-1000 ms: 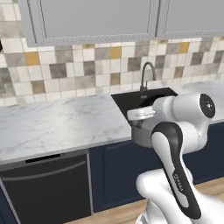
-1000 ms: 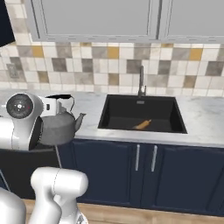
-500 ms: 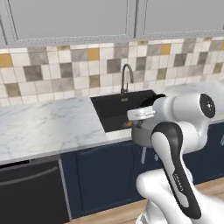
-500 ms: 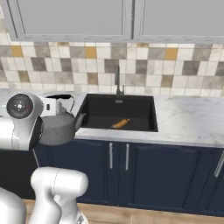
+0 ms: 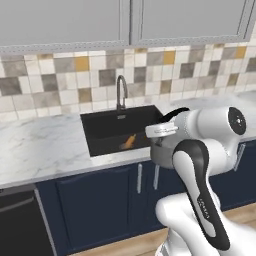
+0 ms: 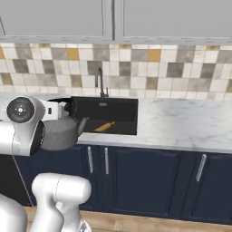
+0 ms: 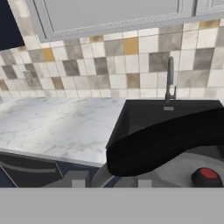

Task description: Open the cabinet, pick the kettle from the cabinet, and place it in the sink.

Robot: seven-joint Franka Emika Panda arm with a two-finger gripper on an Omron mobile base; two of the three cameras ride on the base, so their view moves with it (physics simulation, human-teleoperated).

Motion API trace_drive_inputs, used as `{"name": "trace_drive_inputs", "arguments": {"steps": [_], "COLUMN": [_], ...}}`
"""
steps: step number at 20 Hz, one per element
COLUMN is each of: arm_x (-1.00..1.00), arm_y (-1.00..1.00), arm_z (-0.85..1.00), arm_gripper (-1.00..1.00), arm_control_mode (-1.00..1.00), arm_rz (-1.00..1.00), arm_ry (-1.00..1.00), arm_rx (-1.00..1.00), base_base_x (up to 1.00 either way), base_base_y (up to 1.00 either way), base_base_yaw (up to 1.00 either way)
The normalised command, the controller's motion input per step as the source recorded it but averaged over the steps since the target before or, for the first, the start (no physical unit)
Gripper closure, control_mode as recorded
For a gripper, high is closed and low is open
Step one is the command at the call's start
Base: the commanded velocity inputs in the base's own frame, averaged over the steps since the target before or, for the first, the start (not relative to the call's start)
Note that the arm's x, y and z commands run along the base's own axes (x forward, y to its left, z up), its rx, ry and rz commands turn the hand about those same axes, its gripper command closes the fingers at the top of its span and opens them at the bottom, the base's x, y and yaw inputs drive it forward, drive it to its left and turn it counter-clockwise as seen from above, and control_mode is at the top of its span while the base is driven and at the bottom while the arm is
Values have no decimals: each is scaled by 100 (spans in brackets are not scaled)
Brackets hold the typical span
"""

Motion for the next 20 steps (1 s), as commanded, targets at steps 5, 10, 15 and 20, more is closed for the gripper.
{"name": "trace_drive_inputs", "arguments": {"steps": [5, 10, 15, 20], "arm_x": [0, 0, 0, 0], "arm_y": [0, 0, 0, 0], "arm_z": [0, 0, 0, 0], "arm_gripper": [100, 100, 100, 100], "arm_control_mode": [100, 100, 100, 100], "arm_rz": [0, 0, 0, 0], "arm_ry": [0, 0, 0, 0], "arm_rx": [0, 0, 0, 0], "base_base_x": [27, 29, 42, 45], "base_base_y": [-59, -57, -44, -40], "base_base_yaw": [0, 0, 4, 7]}}
